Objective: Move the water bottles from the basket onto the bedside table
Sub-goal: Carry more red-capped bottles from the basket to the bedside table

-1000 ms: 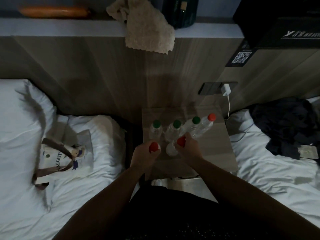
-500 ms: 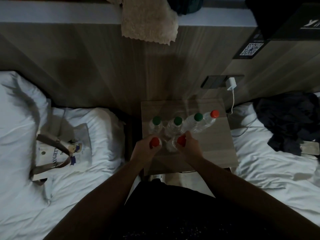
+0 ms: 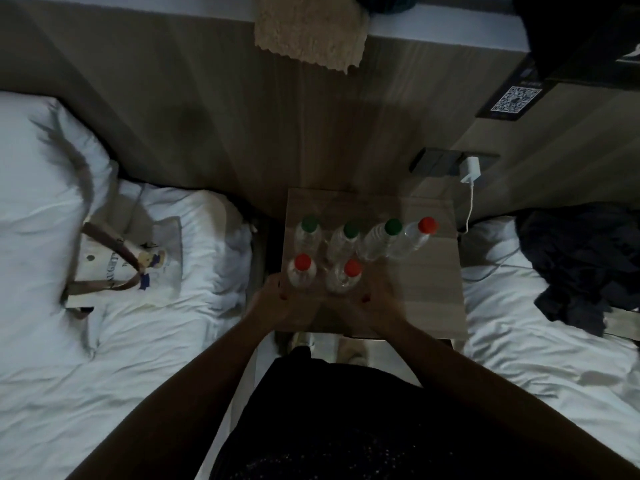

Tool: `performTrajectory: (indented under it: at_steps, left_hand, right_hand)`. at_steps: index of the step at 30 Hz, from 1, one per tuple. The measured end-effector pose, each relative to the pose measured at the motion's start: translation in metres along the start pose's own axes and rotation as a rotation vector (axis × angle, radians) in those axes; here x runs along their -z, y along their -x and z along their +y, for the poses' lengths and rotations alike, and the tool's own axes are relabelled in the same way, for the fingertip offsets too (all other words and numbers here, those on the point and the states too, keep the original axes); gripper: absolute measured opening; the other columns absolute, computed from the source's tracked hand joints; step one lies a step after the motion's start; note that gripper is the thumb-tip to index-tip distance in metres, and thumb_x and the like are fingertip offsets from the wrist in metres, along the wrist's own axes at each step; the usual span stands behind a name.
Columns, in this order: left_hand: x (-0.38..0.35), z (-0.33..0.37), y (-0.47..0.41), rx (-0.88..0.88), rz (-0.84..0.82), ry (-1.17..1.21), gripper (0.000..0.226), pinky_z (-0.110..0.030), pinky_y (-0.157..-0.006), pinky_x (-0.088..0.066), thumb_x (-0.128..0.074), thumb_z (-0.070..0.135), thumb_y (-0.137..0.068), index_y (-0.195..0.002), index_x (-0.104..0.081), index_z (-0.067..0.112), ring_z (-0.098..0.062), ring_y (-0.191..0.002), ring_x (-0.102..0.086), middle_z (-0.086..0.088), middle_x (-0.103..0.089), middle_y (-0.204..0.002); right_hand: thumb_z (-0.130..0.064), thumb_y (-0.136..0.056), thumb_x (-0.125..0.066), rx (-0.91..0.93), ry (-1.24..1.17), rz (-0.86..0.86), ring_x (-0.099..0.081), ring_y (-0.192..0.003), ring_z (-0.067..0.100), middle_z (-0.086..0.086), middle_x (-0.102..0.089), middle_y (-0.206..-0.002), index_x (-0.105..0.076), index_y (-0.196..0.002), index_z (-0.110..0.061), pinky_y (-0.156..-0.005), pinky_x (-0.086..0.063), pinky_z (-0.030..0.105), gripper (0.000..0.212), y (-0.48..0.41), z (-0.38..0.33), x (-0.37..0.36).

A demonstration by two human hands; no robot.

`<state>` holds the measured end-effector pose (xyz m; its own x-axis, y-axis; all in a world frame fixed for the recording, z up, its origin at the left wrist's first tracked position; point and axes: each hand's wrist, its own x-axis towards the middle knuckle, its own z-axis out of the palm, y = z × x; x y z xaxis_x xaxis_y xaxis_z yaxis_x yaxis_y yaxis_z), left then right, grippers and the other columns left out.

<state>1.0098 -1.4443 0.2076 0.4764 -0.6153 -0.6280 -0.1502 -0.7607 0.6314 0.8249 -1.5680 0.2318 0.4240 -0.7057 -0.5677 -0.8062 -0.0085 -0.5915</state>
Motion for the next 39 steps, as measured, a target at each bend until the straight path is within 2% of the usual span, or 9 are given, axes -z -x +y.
performTrajectory:
  at_steps: [2, 4, 8, 12, 14, 18, 25, 30, 39]
  left_hand:
    - [-0.006, 0.007, 0.031, 0.007, 0.045, 0.028, 0.031, -0.005, -0.063, -0.040, -0.063, 0.002, -0.084, -0.114, -0.057, 0.003, 0.009, -0.067, -0.060, 0.014, -0.063, -0.069]
    - [-0.019, 0.006, 0.053, -0.003, 0.067, 0.049, 0.020, -0.007, -0.053, -0.042, -0.060, -0.006, -0.084, -0.097, -0.058, 0.009, 0.011, -0.053, -0.058, 0.016, -0.059, -0.051]
    - [-0.053, -0.009, 0.091, 0.119, 0.157, 0.100, 0.026, -0.018, -0.058, -0.041, -0.065, 0.016, -0.085, -0.109, -0.058, 0.007, -0.014, -0.075, -0.055, -0.005, -0.059, -0.084]
    - [-0.100, -0.012, 0.137, 0.231, 0.170, 0.123, 0.044, -0.020, -0.072, -0.038, -0.064, 0.025, -0.086, -0.125, -0.051, 0.010, -0.017, -0.093, -0.057, -0.010, -0.062, -0.108]
    - [-0.124, -0.019, 0.162, 0.249, 0.233, 0.108, 0.042, -0.024, -0.077, -0.040, -0.065, 0.027, -0.085, -0.123, -0.054, 0.011, -0.023, -0.097, -0.062, -0.011, -0.067, -0.102]
    - [-0.174, -0.032, 0.214, 0.292, 0.331, 0.173, 0.038, -0.036, -0.083, -0.051, -0.068, 0.030, -0.081, -0.115, -0.057, 0.018, -0.022, -0.087, -0.066, -0.005, -0.071, -0.090]
    - [-0.221, -0.045, 0.277, 0.347, 0.386, 0.224, 0.036, -0.029, -0.082, -0.047, -0.065, 0.028, -0.085, -0.118, -0.056, 0.019, -0.016, -0.093, -0.064, 0.003, -0.067, -0.092]
    - [-0.239, -0.065, 0.305, 0.364, 0.413, 0.236, 0.042, -0.024, -0.082, -0.041, -0.062, 0.033, -0.087, -0.124, -0.051, 0.018, -0.017, -0.104, -0.061, -0.003, -0.066, -0.107]
    - [-0.284, -0.133, 0.403, 0.426, 0.522, 0.308, 0.049, -0.032, -0.091, -0.046, -0.060, 0.039, -0.087, -0.128, -0.046, 0.016, -0.021, -0.107, -0.058, -0.005, -0.061, -0.118]
  right_hand:
    - [-0.026, -0.092, -0.056, -0.015, 0.032, -0.108, -0.051, -0.068, 0.009, -0.005, -0.053, -0.078, -0.059, -0.086, -0.019, -0.059, -0.037, 0.019, 0.009, 0.006, 0.012, 0.006]
    - [-0.030, -0.091, -0.056, -0.065, 0.025, -0.151, -0.057, -0.085, 0.016, -0.001, -0.054, -0.094, -0.058, -0.108, -0.019, -0.069, -0.042, 0.022, 0.021, 0.009, 0.026, 0.010]
    - [-0.030, -0.087, -0.063, 0.000, 0.012, -0.205, -0.057, -0.087, 0.019, 0.009, -0.062, -0.100, -0.057, -0.108, -0.015, -0.079, -0.050, 0.039, 0.027, 0.021, 0.053, 0.022]
    - [-0.018, -0.090, -0.061, 0.097, 0.053, -0.298, -0.052, -0.087, 0.014, 0.003, -0.055, -0.094, -0.054, -0.115, -0.004, -0.061, -0.039, 0.016, 0.029, 0.035, 0.083, 0.037]
    - [-0.018, -0.091, -0.060, 0.094, 0.048, -0.369, -0.053, -0.082, 0.011, -0.004, -0.054, -0.087, -0.053, -0.116, -0.008, -0.055, -0.039, 0.009, 0.028, 0.039, 0.104, 0.039]
    - [-0.027, -0.089, -0.061, 0.103, 0.169, -0.493, -0.056, -0.095, 0.014, -0.002, -0.057, -0.097, -0.054, -0.115, -0.014, -0.075, -0.039, 0.024, 0.029, 0.058, 0.143, 0.037]
    - [-0.028, -0.089, -0.058, 0.217, 0.391, -0.656, -0.056, -0.109, 0.022, 0.006, -0.058, -0.120, -0.051, -0.124, -0.013, -0.086, -0.042, 0.029, 0.039, 0.093, 0.155, 0.021]
    - [-0.028, -0.090, -0.058, 0.275, 0.503, -0.750, -0.054, -0.103, 0.019, 0.008, -0.057, -0.123, -0.049, -0.128, -0.012, -0.080, -0.041, 0.027, 0.042, 0.116, 0.144, 0.002]
    - [-0.024, -0.088, -0.060, 0.519, 0.716, -0.772, -0.055, -0.115, 0.025, 0.012, -0.057, -0.127, -0.050, -0.130, -0.007, -0.093, -0.041, 0.028, 0.046, 0.212, 0.155, -0.067]
